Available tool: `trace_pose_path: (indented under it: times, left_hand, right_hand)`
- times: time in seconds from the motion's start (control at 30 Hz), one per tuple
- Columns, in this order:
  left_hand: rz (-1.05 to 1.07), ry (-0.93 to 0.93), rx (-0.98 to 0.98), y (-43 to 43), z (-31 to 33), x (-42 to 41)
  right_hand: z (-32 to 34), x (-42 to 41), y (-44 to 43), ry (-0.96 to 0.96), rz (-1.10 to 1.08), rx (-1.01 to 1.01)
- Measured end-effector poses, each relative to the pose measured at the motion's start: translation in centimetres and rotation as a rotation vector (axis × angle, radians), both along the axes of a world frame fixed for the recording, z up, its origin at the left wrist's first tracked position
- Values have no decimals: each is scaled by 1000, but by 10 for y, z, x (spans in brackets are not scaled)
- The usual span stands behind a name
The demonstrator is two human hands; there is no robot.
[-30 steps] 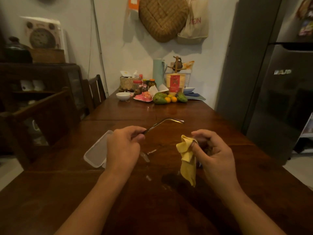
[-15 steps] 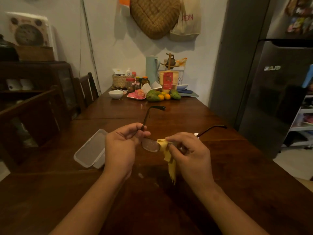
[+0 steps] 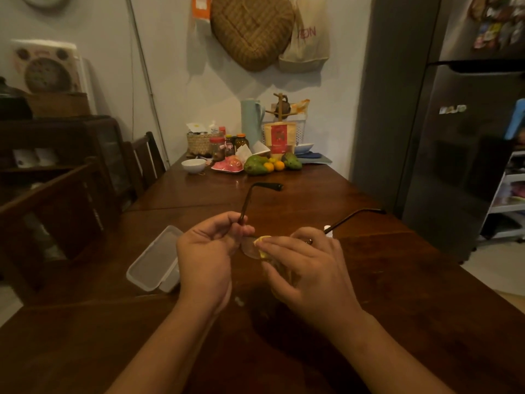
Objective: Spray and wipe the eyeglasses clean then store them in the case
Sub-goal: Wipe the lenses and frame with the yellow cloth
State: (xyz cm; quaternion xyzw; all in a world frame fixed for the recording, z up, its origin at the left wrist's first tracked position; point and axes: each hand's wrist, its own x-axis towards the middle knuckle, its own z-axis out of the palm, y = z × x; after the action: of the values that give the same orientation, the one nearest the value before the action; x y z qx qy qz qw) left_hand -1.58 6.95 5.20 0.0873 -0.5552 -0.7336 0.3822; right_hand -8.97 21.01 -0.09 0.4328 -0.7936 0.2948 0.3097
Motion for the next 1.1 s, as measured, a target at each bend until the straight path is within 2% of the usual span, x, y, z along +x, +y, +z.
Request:
trace_pose_path:
  times: [0.2, 0.37, 0.5, 0.63, 0.73, 0.83, 1.1]
  left_hand:
    - [-71, 67, 92, 0, 0, 0]
    - [-70, 107, 84, -4, 2, -1]
    - [-88, 77, 42, -2, 2, 1]
    - [-128, 69, 51, -1, 2, 2]
    - [-140, 68, 59, -5, 1, 0]
    - [-157, 90, 64, -8, 1, -1]
    - [-260, 169, 37, -11, 6, 4]
  right_hand:
    - [-3, 6, -12, -37, 172, -42]
    - [1, -1, 2, 92, 96, -74]
    - [1, 4, 0, 65, 17, -44]
    - [-2, 4, -6, 22, 143, -58]
    - [-1, 2, -4, 58, 207, -93]
    - [3, 0, 1, 140, 200, -155]
    - [5, 7, -2, 196, 126, -65]
